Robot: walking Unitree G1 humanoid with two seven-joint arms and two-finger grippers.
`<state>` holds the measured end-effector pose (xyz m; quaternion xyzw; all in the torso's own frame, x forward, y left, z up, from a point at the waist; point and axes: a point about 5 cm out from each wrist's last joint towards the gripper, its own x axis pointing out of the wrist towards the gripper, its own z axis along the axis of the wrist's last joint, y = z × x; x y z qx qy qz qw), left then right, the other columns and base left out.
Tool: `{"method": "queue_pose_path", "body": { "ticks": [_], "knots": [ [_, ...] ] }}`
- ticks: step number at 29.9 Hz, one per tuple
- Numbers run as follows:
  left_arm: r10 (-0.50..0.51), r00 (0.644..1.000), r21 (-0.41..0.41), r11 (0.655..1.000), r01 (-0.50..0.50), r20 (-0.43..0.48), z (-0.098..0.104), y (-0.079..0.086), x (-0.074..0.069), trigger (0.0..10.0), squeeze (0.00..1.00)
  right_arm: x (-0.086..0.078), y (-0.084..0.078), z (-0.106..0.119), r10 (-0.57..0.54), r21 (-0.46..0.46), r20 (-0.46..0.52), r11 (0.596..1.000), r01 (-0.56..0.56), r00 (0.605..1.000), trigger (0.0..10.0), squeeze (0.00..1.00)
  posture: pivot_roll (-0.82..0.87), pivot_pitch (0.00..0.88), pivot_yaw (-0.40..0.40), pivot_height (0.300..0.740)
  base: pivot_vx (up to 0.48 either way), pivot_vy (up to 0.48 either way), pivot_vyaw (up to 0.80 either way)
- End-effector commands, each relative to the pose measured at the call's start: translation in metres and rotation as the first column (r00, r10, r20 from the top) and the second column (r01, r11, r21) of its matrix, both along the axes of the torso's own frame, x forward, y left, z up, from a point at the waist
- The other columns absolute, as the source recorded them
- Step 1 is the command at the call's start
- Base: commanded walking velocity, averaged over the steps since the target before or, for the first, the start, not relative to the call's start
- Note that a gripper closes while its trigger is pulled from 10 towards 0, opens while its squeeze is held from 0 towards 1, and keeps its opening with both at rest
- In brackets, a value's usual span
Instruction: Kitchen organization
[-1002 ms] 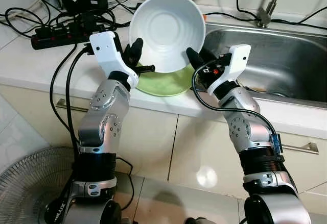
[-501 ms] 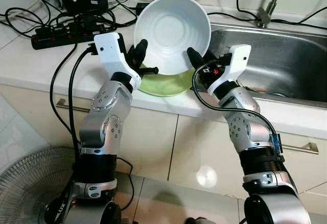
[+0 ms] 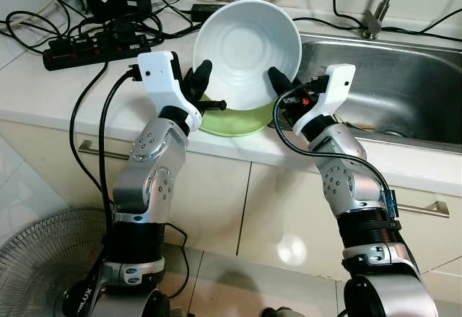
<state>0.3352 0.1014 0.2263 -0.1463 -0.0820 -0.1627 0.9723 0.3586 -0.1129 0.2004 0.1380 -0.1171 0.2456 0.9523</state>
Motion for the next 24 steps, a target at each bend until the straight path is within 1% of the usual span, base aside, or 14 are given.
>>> {"method": "queue_pose_path", "body": {
  "ticks": [1,8,9,10,16,24],
  "knots": [
    [-0.029,0.998,0.025,0.999,0.028,0.049,0.010,-0.005,-0.003,10.0,0.00,-0.001,0.001,0.003,0.005,-0.021,0.012,1.000,-0.005,1.000,0.0,0.00,0.01,0.033,0.018,0.732,0.000,0.000,0.00],
    [-0.030,0.998,0.030,0.999,0.029,0.053,0.010,-0.005,-0.003,10.0,0.00,-0.001,0.001,0.003,0.011,-0.025,0.012,1.000,-0.010,1.000,0.0,0.00,0.01,0.031,0.016,0.732,0.000,0.000,0.00],
    [-0.029,0.998,0.031,0.999,0.027,0.053,0.010,-0.005,-0.003,10.0,0.21,-0.001,0.001,0.003,0.011,-0.025,0.012,1.000,-0.010,1.000,0.0,0.00,0.01,0.030,0.017,0.732,0.000,0.000,0.00],
    [-0.024,0.999,0.029,0.999,0.023,0.049,0.009,-0.005,-0.002,10.0,1.00,-0.001,0.001,0.003,0.010,-0.026,0.011,1.000,-0.010,1.000,0.0,0.00,0.01,0.029,0.017,0.732,0.000,0.000,0.00],
    [-0.033,0.999,0.029,0.999,0.032,0.043,0.008,-0.006,-0.003,10.0,1.00,0.000,0.000,0.004,-0.006,-0.017,0.007,1.000,0.006,1.000,0.0,0.00,0.01,0.027,0.018,0.732,0.000,0.000,0.00],
    [-0.067,0.996,0.032,0.997,0.065,0.055,0.009,-0.010,-0.005,10.0,1.00,0.006,-0.009,0.006,-0.101,0.019,-0.011,0.995,0.101,0.995,0.0,0.00,0.01,0.031,0.016,0.732,0.000,0.000,0.00]
  ]
}}
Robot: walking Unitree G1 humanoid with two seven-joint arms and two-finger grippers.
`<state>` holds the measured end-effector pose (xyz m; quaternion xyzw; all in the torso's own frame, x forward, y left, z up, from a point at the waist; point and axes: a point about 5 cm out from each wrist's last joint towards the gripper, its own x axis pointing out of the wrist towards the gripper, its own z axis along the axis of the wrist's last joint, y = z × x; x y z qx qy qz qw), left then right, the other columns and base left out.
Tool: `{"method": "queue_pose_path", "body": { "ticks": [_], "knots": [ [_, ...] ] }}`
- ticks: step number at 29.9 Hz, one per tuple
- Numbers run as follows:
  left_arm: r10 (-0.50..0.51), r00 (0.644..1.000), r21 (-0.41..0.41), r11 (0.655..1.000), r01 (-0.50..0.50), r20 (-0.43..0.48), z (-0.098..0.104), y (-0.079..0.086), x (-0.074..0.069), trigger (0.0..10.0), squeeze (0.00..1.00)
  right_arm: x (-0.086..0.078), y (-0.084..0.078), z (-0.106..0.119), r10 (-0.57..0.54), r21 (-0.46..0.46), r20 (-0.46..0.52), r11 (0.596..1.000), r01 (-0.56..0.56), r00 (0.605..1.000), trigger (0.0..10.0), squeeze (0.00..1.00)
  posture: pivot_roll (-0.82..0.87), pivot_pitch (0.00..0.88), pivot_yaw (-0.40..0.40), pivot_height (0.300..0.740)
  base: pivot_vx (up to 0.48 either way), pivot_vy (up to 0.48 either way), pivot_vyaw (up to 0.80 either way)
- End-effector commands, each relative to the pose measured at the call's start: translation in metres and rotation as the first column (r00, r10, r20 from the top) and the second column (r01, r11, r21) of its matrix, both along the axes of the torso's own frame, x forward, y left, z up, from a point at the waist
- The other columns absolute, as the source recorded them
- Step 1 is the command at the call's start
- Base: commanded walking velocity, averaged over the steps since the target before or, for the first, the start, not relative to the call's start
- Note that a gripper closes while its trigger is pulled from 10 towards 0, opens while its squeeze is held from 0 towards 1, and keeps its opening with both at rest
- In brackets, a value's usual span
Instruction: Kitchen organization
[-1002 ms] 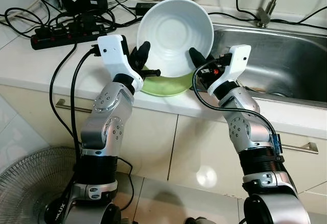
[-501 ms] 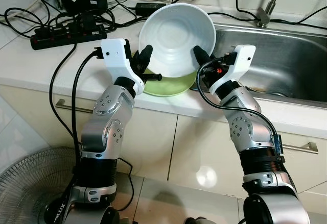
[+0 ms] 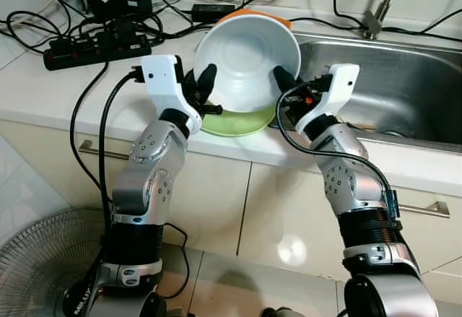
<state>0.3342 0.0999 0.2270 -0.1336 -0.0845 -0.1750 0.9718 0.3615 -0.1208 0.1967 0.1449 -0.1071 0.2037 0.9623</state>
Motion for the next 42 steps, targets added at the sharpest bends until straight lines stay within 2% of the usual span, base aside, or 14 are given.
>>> {"method": "queue_pose_path", "body": {
  "ticks": [1,6,14,15,16,24,28,29,30,31,32,36,40,42],
  "knots": [
    [-0.050,0.998,0.006,0.999,0.049,0.045,0.009,-0.008,-0.005,10.0,1.00,0.004,-0.004,0.010,-0.043,0.016,0.026,0.999,0.043,0.999,0.0,0.00,0.01,0.034,0.016,0.732,0.000,0.000,0.00],
    [-0.058,0.997,0.007,0.998,0.058,0.046,0.009,-0.009,-0.005,10.0,1.00,0.006,-0.008,0.012,-0.076,0.031,0.018,0.997,0.075,0.997,0.0,0.00,0.01,0.037,0.016,0.732,0.000,0.000,0.00],
    [-0.119,0.990,0.030,0.993,0.117,0.070,0.010,-0.017,-0.010,10.0,1.00,0.015,-0.036,0.029,-0.252,0.140,0.033,0.959,0.245,0.967,0.0,0.00,0.01,0.041,0.018,0.732,0.000,0.000,0.00],
    [-0.122,0.990,0.039,0.992,0.119,0.072,0.011,-0.017,-0.010,10.0,0.22,0.016,-0.040,0.032,-0.270,0.146,0.040,0.954,0.262,0.962,0.0,0.00,0.00,0.041,0.017,0.732,0.000,0.000,0.00],
    [-0.124,0.989,0.049,0.992,0.120,0.075,0.010,-0.018,-0.011,10.0,0.00,0.018,-0.048,0.036,-0.317,0.151,0.042,0.939,0.308,0.947,0.0,0.00,0.00,0.043,0.018,0.732,0.000,0.000,0.00],
    [-0.119,0.991,0.063,0.991,0.115,0.060,0.007,-0.018,-0.011,10.0,0.00,0.025,-0.069,0.044,-0.418,0.131,0.048,0.903,0.409,0.907,0.0,0.00,0.00,0.041,0.015,0.732,0.000,0.000,0.00],
    [-0.115,0.992,0.080,0.991,0.111,0.047,0.003,-0.016,-0.013,10.0,0.00,0.032,-0.085,0.042,-0.484,0.061,0.035,0.874,0.481,0.874,0.0,0.00,0.01,0.039,0.010,0.732,0.000,0.000,0.00],
    [-0.115,0.992,0.080,0.991,0.111,0.045,0.002,-0.016,-0.013,10.0,0.00,0.033,-0.090,0.041,-0.511,0.034,0.025,0.860,0.510,0.860,8.2,0.00,0.01,0.039,0.010,0.732,0.000,0.000,0.00],
    [-0.114,0.993,0.084,0.990,0.110,0.042,0.001,-0.015,-0.014,10.0,0.00,0.035,-0.104,0.037,-0.579,0.006,-0.016,0.816,0.579,0.815,10.0,0.00,0.02,0.035,0.008,0.732,0.000,0.000,0.00],
    [-0.114,0.993,0.084,0.990,0.110,0.042,0.001,-0.015,-0.014,10.0,0.00,0.035,-0.104,0.037,-0.579,0.006,-0.016,0.816,0.579,0.815,10.0,0.00,0.02,0.035,0.008,0.732,0.000,0.000,0.00],
    [-0.111,0.993,0.084,0.991,0.108,0.039,0.000,-0.015,-0.015,10.0,0.00,0.036,-0.115,0.034,-0.628,-0.045,-0.041,0.778,0.627,0.777,10.0,0.00,0.03,0.032,0.007,0.732,0.000,0.000,0.00],
    [-0.105,0.994,0.090,0.991,0.102,0.032,-0.001,-0.014,-0.016,10.0,0.00,0.035,-0.132,0.025,-0.690,-0.102,-0.090,0.724,0.682,0.718,10.0,0.00,0.03,0.031,0.005,0.732,0.000,0.000,0.00],
    [-0.103,0.994,0.093,0.991,0.100,0.023,-0.002,-0.013,-0.016,10.0,0.00,0.034,-0.138,0.018,-0.708,-0.173,-0.103,0.704,0.689,0.698,10.0,0.00,0.04,0.031,0.007,0.732,0.000,0.000,0.00],
    [-0.113,0.994,0.119,0.987,0.111,0.010,-0.005,-0.014,-0.017,10.0,0.00,0.033,-0.145,0.011,-0.745,-0.313,-0.084,0.650,0.693,0.661,10.0,0.00,0.04,0.032,0.006,0.732,0.000,0.000,0.00]
  ]
}}
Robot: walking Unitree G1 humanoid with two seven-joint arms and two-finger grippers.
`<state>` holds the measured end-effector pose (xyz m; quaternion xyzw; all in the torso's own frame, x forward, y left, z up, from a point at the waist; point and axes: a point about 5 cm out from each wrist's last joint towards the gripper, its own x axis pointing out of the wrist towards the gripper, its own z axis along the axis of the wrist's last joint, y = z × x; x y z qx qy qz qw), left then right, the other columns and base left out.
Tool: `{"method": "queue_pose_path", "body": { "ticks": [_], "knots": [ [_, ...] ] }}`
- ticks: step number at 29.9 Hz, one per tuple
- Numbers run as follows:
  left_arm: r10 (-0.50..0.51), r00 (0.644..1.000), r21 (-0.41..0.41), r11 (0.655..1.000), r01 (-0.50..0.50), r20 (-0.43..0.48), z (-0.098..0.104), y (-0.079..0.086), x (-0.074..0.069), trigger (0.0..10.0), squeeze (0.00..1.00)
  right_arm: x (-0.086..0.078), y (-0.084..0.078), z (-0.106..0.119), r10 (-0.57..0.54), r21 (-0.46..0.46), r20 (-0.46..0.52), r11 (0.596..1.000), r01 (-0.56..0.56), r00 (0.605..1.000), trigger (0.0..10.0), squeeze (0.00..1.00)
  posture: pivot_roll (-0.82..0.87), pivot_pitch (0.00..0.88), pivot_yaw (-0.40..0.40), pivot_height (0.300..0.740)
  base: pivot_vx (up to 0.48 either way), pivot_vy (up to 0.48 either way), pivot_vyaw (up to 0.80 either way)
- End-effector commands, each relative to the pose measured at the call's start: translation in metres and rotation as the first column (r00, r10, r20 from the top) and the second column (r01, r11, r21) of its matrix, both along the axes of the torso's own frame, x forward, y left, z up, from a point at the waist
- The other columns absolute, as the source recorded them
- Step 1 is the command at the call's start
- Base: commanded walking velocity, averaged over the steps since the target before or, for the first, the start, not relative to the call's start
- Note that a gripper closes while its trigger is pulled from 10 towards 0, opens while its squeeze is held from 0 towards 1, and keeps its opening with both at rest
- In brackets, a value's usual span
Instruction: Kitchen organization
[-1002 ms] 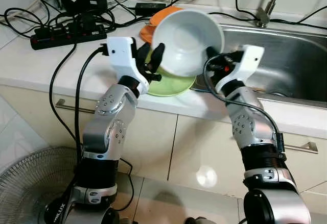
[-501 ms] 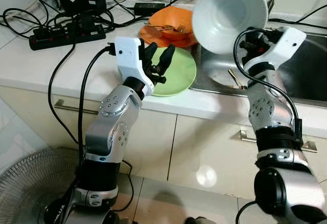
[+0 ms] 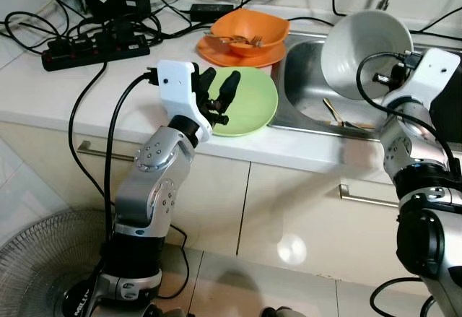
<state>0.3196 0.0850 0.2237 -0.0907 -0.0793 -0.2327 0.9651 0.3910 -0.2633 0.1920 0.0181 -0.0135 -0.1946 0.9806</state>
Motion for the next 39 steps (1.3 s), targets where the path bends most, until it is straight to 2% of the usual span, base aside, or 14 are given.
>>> {"method": "queue_pose_path", "body": {
  "ticks": [1,2,3,6,8,9,11,16,24,25,26,27,29,39],
  "knots": [
    [-0.003,1.000,0.025,1.000,0.003,-0.003,-0.001,0.000,-0.002,10.0,0.00,0.003,-0.003,0.016,-0.014,-0.069,0.019,0.997,0.015,1.000,10.0,0.00,0.04,0.032,0.006,0.732,0.000,0.000,0.00],
    [-0.007,1.000,0.034,0.999,0.007,-0.010,-0.002,0.000,-0.003,10.0,0.00,0.003,-0.005,0.016,-0.019,-0.109,-0.003,0.994,0.019,1.000,10.0,0.00,0.04,0.032,0.006,0.732,0.000,0.000,0.00],
    [-0.015,1.000,0.046,0.999,0.016,-0.025,-0.004,0.000,-0.004,10.0,0.00,0.003,-0.008,0.017,-0.028,-0.189,-0.041,0.982,0.020,0.999,10.0,0.00,0.04,0.038,0.005,0.732,0.000,0.000,0.00],
    [-0.039,0.998,0.066,0.997,0.042,-0.048,-0.009,-0.002,-0.007,10.0,0.00,0.004,-0.012,0.021,-0.014,-0.311,-0.116,0.950,-0.023,0.993,10.0,0.00,0.04,0.042,0.004,0.732,0.000,0.000,0.00],
    [-0.039,0.998,0.066,0.997,0.042,-0.048,-0.009,-0.002,-0.007,10.0,0.00,0.004,-0.012,0.021,-0.014,-0.311,-0.116,0.950,-0.023,0.993,10.0,0.00,0.04,0.042,0.004,0.732,0.000,0.000,0.00],
    [-0.042,0.998,0.075,0.996,0.046,-0.056,-0.010,-0.003,-0.008,10.0,0.00,0.005,-0.014,0.024,-0.026,-0.353,-0.137,0.935,-0.024,0.990,10.0,0.00,0.04,0.046,0.004,0.732,0.000,0.000,0.00],
    [-0.043,0.997,0.076,0.996,0.048,-0.058,-0.011,-0.003,-0.008,10.0,0.00,0.005,-0.015,0.025,-0.028,-0.369,-0.149,0.929,-0.029,0.988,10.0,0.00,0.04,0.046,0.004,0.732,0.000,0.000,0.00],
    [-0.065,0.996,0.085,0.994,0.070,-0.065,-0.011,-0.006,-0.012,10.0,0.00,0.008,-0.015,0.031,-0.021,-0.522,-0.238,0.846,-0.109,0.971,10.0,0.00,0.04,0.051,-0.003,0.732,0.000,0.000,0.00],
    [-0.065,0.996,0.085,0.994,0.070,-0.065,-0.011,-0.006,-0.012,10.0,0.00,0.008,-0.015,0.031,-0.021,-0.522,-0.238,0.846,-0.109,0.971,10.0,0.00,0.04,0.051,-0.003,0.732,0.000,0.000,0.00],
    [-0.067,0.996,0.086,0.994,0.073,-0.067,-0.011,-0.006,-0.013,10.0,0.00,0.008,-0.014,0.031,-0.009,-0.533,-0.264,0.835,-0.138,0.964,10.0,0.00,0.04,0.053,-0.007,0.732,0.000,0.000,0.00],
    [-0.065,0.995,0.086,0.994,0.071,-0.073,-0.012,-0.006,-0.013,10.0,0.00,0.010,-0.010,0.029,0.050,-0.418,-0.281,0.892,-0.169,0.958,10.0,0.00,0.04,0.061,-0.012,0.732,0.000,0.000,0.00],
    [-0.063,0.995,0.085,0.994,0.070,-0.079,-0.013,-0.006,-0.014,10.0,0.00,0.011,-0.007,0.026,0.101,-0.318,-0.284,0.928,-0.193,0.954,10.0,0.00,0.04,0.061,-0.013,0.732,0.000,0.000,0.00],
    [-0.058,0.995,0.085,0.994,0.066,-0.084,-0.014,-0.006,-0.014,10.0,0.00,0.011,-0.002,0.022,0.165,-0.171,-0.271,0.961,-0.216,0.948,10.0,0.00,0.04,0.061,-0.013,0.732,0.000,0.000,0.00],
    [-0.035,0.995,0.081,0.996,0.042,-0.091,-0.015,-0.003,-0.013,10.0,0.00,0.014,0.013,0.016,0.270,-0.001,-0.254,0.960,-0.280,0.929,10.0,0.00,0.04,0.063,-0.016,0.732,0.000,0.000,0.00]
  ]
}}
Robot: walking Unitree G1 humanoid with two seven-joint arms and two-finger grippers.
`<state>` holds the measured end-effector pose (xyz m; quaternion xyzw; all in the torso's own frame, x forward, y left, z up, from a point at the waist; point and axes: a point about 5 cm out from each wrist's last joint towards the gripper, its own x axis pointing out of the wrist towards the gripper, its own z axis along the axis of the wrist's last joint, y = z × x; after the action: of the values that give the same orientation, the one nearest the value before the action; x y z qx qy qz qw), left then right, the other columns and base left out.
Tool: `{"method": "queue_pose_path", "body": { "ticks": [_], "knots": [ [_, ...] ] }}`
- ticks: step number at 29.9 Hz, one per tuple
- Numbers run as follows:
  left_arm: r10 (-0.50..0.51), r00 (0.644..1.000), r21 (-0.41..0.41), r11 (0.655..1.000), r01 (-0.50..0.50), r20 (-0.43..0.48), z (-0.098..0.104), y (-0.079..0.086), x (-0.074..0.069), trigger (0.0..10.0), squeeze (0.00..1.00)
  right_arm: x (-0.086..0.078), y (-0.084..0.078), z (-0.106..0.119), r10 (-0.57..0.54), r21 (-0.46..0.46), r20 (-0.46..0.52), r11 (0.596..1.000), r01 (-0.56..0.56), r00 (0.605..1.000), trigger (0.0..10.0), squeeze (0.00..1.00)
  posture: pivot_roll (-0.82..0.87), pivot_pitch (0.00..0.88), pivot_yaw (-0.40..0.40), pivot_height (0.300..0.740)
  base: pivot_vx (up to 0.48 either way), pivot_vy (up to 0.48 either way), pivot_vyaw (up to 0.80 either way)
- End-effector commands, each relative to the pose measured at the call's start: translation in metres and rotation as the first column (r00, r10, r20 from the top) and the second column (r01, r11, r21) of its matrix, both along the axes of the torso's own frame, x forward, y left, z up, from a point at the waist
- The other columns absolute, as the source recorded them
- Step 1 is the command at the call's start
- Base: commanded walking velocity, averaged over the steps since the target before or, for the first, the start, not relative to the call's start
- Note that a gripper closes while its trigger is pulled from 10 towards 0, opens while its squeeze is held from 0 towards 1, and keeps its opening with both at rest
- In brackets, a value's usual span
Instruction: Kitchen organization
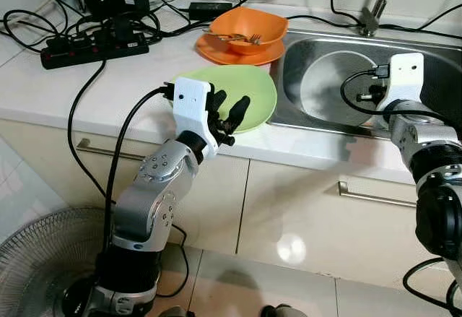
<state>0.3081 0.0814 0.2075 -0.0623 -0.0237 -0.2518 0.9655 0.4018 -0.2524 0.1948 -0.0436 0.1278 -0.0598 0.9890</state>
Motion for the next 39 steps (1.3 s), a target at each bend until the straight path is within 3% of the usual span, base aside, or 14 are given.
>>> {"method": "queue_pose_path", "body": {
  "ticks": [1,20,21,22,24,30,31,32,33,39],
  "knots": [
    [0.004,1.000,-0.001,1.000,-0.004,0.001,0.002,0.000,-0.001,10.0,0.00,0.004,0.003,0.013,0.006,0.050,0.036,0.999,-0.008,0.999,10.0,0.00,0.04,0.063,-0.017,0.732,0.000,0.000,0.00],
    [0.006,1.000,-0.002,1.000,-0.006,-0.003,0.001,0.000,-0.002,10.0,0.00,0.003,0.015,-0.005,0.029,0.135,-0.028,0.991,-0.025,0.999,10.0,0.00,0.05,0.051,-0.021,0.732,0.000,0.000,0.00],
    [0.005,1.000,-0.002,1.000,-0.005,-0.003,0.001,0.000,-0.002,10.0,0.00,0.003,0.016,-0.005,0.029,0.137,-0.028,0.990,-0.025,0.999,10.0,0.18,0.05,0.051,-0.021,0.732,0.000,0.000,0.00],
    [0.005,1.000,-0.002,1.000,-0.005,-0.003,0.001,0.000,-0.002,10.0,0.00,0.003,0.016,-0.005,0.029,0.139,-0.028,0.990,-0.025,0.999,10.0,1.00,0.05,0.051,-0.020,0.732,0.000,0.000,0.00],
    [0.004,1.000,-0.002,1.000,-0.004,-0.003,0.001,0.000,-0.002,10.0,0.00,0.003,0.016,-0.005,0.029,0.141,-0.028,0.990,-0.025,0.999,10.0,1.00,0.05,0.048,-0.022,0.732,0.000,0.000,0.00],
    [0.004,1.000,-0.003,1.000,-0.004,-0.003,0.001,-0.001,-0.003,10.0,0.00,0.003,0.016,-0.006,0.028,0.139,-0.032,0.990,-0.023,0.999,10.0,1.00,0.05,0.048,-0.024,0.732,0.000,0.000,0.00],
    [0.005,1.000,-0.004,1.000,-0.005,-0.003,0.001,0.000,-0.003,10.0,0.00,0.003,0.016,-0.006,0.028,0.138,-0.032,0.990,-0.024,0.999,10.0,0.35,0.05,0.049,-0.026,0.732,0.000,0.000,0.00],
    [0.005,1.000,-0.004,1.000,-0.005,-0.003,0.001,0.000,-0.002,10.0,0.00,0.003,0.017,-0.006,0.028,0.137,-0.032,0.990,-0.024,0.999,10.0,0.35,0.05,0.049,-0.026,0.732,0.000,0.000,0.00],
    [0.006,1.000,-0.003,1.000,-0.006,-0.003,0.001,0.000,-0.002,10.0,0.00,0.003,0.017,-0.006,0.029,0.136,-0.032,0.990,-0.024,0.999,10.0,0.00,0.05,0.049,-0.026,0.732,0.000,0.000,0.00],
    [0.010,1.000,-0.003,1.000,-0.010,-0.003,0.001,0.001,-0.002,10.0,0.00,0.003,0.018,-0.007,0.031,0.137,-0.033,0.990,-0.026,0.999,10.0,0.00,0.05,0.050,-0.027,0.732,0.000,0.000,0.00]
  ]
}}
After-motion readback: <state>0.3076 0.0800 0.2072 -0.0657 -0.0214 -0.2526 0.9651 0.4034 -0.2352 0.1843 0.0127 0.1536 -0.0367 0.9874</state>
